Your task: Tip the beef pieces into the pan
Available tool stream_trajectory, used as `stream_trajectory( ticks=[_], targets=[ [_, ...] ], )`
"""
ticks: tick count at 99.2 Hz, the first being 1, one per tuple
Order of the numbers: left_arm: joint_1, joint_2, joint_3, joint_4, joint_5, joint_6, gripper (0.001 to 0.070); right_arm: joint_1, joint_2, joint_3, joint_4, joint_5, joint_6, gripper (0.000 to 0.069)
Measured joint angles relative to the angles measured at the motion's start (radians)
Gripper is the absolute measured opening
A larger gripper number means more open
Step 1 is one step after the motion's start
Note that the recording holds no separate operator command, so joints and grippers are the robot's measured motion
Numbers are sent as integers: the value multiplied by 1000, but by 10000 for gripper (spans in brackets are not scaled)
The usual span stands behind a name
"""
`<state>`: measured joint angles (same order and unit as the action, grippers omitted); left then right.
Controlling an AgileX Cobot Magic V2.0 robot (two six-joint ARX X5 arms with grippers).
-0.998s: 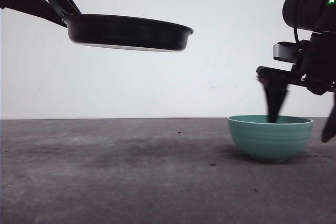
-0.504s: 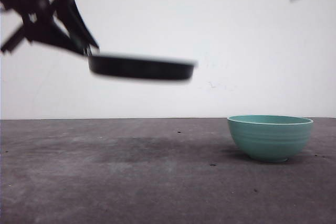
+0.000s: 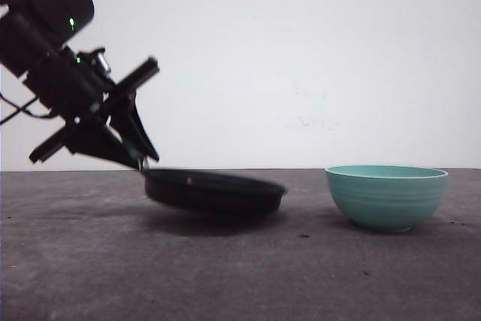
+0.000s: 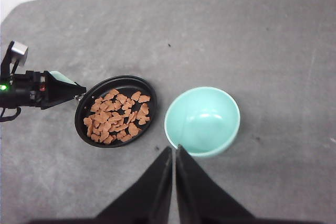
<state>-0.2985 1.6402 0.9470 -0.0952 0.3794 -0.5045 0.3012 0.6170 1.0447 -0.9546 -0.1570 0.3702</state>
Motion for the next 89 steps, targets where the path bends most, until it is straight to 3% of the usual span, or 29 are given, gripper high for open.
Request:
stream_trajectory(
  ticks=[24, 30, 36, 49, 54, 74, 89],
  targets=[
    [2, 31, 2, 2, 6, -1, 61, 0, -29, 0, -15, 0, 0, 10],
    [2, 31, 2, 0, 6, -4, 97, 0, -29, 0, -16, 0, 0, 10],
    [2, 31, 2, -6, 6, -6, 218, 0, -28, 0, -18, -1, 0, 10],
    [2, 31, 2, -8, 10, -9, 600, 0, -28, 0, -22, 0, -2, 10],
    [2, 25, 2, -16, 11, -9, 694, 0, -28, 0, -22, 1, -10, 10],
    [9, -124, 2, -63, -15, -12, 695, 0, -28, 0, -13, 37, -79, 10],
    [22, -326, 2, -132, -37, -6, 695, 0, -31, 0, 79, 51, -195, 10]
  ],
)
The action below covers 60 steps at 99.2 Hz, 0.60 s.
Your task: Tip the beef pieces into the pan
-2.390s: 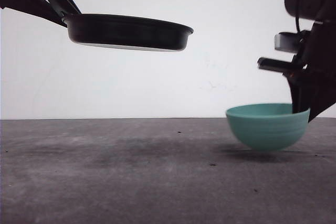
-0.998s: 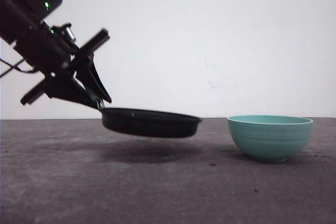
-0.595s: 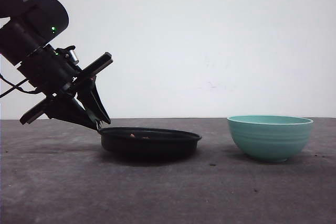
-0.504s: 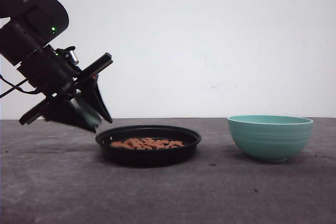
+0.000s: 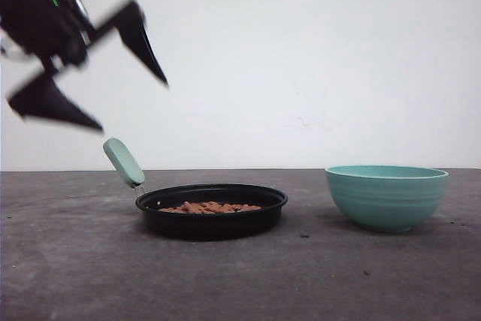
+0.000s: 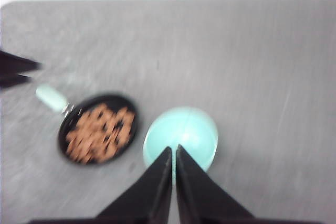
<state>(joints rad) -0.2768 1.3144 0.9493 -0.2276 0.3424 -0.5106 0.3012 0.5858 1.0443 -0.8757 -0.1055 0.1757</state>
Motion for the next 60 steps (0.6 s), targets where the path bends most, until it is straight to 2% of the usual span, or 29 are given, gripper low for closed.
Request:
stream_trajectory(
  ticks=[10, 14, 17, 22, 33, 38, 48, 60],
  targets=[
    [-1, -172, 0, -101, -5, 42, 695, 0, -5, -4, 81, 7, -61, 10],
    [-3, -249, 0, -151, -28, 68, 685, 0, -11, -10, 119, 17, -76, 10],
    [-4, -308, 0, -190, -54, 88, 649, 0, -16, -18, 151, 22, -89, 10],
    [-5, -405, 2, -255, -113, 121, 525, 0, -27, -30, 190, 24, -105, 10],
    [-3, -594, 3, -367, -253, 202, 183, 0, -61, -80, 248, 30, -127, 10],
    [-2, -660, 3, -406, -300, 238, 93, 0, -85, -117, 265, 47, -133, 10],
    [-2, -777, -3, -462, -367, 289, 33, 0, -143, -218, 297, 90, -166, 10],
    [-2, -871, -39, -482, -389, 311, 24, 0, -211, -346, 341, 109, -187, 10]
  ],
)
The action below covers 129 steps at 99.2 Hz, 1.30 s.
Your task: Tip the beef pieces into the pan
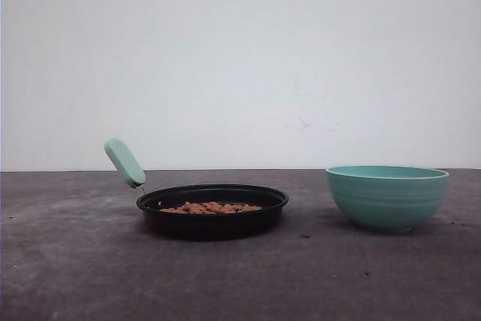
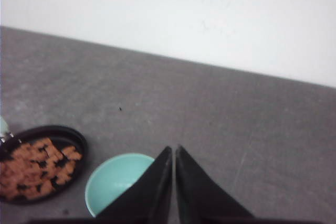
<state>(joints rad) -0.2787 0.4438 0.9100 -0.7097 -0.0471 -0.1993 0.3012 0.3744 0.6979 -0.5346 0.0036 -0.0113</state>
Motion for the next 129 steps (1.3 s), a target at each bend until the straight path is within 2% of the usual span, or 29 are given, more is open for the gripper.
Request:
stream_trajectory(
  ticks=[30, 89, 109, 118, 129],
  targets=[
    [0, -63, -3, -37, -4, 6, 23, 0, -26, -25, 13, -5, -3, 10],
    [0, -64, -3, -35, -6, 8, 23, -1, -28, -25, 15, -4, -3, 10],
    [0, -64, -3, -35, -6, 9, 23, -61, -100, -28, -40, -8, -3, 10],
    [0, -64, -3, -35, -6, 9, 23, -92, -145, -82, -16, -10, -1, 10],
    [0, -64, -3, -35, -6, 9, 23, -141, -199, -241, 93, -17, 10, 10]
  ],
)
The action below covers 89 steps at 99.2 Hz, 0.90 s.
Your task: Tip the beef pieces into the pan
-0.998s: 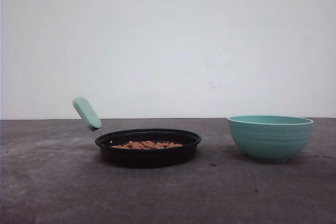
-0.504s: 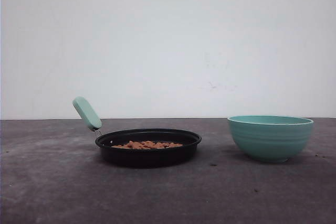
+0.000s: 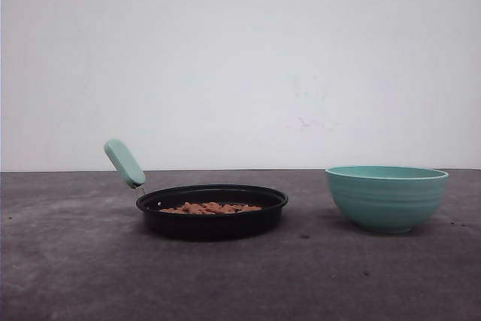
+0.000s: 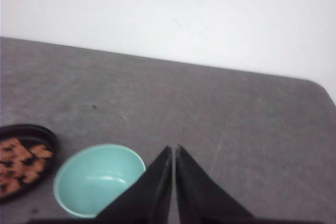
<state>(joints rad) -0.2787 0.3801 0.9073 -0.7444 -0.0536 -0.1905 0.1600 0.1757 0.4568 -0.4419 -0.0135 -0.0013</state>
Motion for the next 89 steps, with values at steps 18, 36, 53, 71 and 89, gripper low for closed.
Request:
stream_trajectory(
  ticks=[18, 36, 53, 71, 89],
  targets=[
    [0, 0, 0, 0, 0, 0, 23, -115, -83, -309, 287, -168, 37, 10],
    [0, 0, 0, 0, 0, 0, 23, -166, -129, -443, 379, -215, 90, 10],
    [0, 0, 0, 0, 0, 0, 23, -154, -169, -442, 278, -144, 106, 10],
    [0, -1, 0, 0, 0, 0, 23, -123, -171, -442, 278, -141, 107, 10],
    [0, -2, 0, 0, 0, 0, 23, -108, -171, -442, 280, -143, 107, 10]
  ],
)
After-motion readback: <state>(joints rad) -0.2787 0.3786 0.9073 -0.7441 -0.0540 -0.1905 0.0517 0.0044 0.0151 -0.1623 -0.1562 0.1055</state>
